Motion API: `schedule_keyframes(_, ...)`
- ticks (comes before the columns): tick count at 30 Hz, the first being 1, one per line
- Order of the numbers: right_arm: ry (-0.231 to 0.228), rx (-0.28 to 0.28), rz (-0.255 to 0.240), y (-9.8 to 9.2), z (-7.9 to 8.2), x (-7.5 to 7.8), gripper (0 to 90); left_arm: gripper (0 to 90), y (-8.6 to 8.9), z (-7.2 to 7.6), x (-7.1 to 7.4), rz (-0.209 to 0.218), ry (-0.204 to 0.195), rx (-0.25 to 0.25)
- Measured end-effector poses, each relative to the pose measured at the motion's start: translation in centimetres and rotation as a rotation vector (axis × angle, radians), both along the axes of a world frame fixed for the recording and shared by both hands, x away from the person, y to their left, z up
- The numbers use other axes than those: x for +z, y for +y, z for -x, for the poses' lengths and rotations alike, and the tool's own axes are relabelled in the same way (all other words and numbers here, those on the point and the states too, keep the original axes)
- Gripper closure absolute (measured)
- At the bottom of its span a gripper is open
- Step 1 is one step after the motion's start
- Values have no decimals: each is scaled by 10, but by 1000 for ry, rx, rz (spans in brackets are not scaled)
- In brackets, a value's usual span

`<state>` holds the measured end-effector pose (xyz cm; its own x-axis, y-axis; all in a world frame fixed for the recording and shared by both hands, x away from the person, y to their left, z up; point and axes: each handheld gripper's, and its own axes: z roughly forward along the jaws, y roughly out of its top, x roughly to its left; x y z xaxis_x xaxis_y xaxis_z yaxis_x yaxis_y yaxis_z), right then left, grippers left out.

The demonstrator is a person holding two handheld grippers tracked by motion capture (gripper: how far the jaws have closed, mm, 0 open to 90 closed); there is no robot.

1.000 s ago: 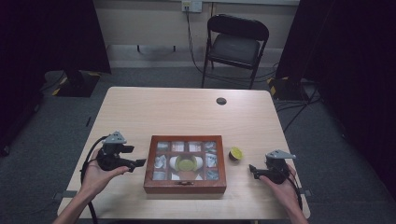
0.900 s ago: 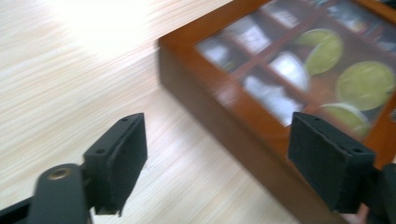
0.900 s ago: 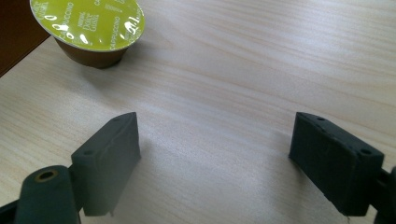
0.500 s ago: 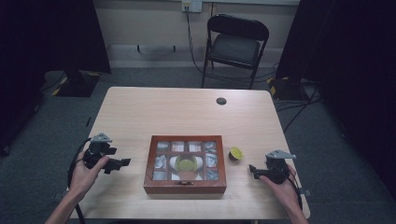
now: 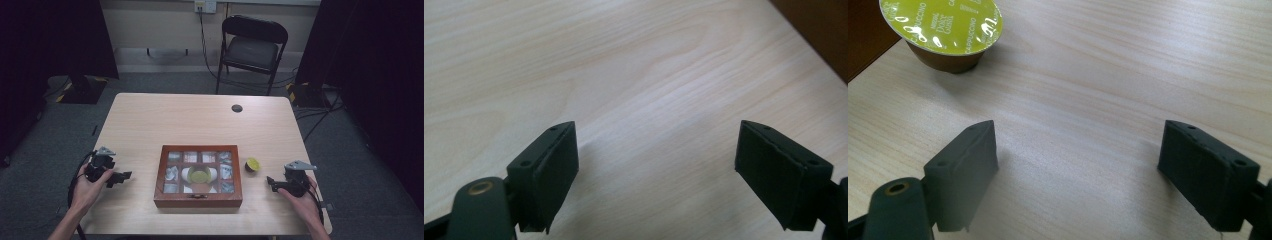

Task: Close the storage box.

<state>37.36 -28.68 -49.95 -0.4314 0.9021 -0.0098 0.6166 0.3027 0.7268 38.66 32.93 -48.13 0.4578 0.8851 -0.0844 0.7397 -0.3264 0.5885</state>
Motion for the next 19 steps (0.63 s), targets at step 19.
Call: schedule_keyframes(19, 0, -1, 1, 0, 0, 0, 148, 0, 3, 11, -27, 16, -170, 86)
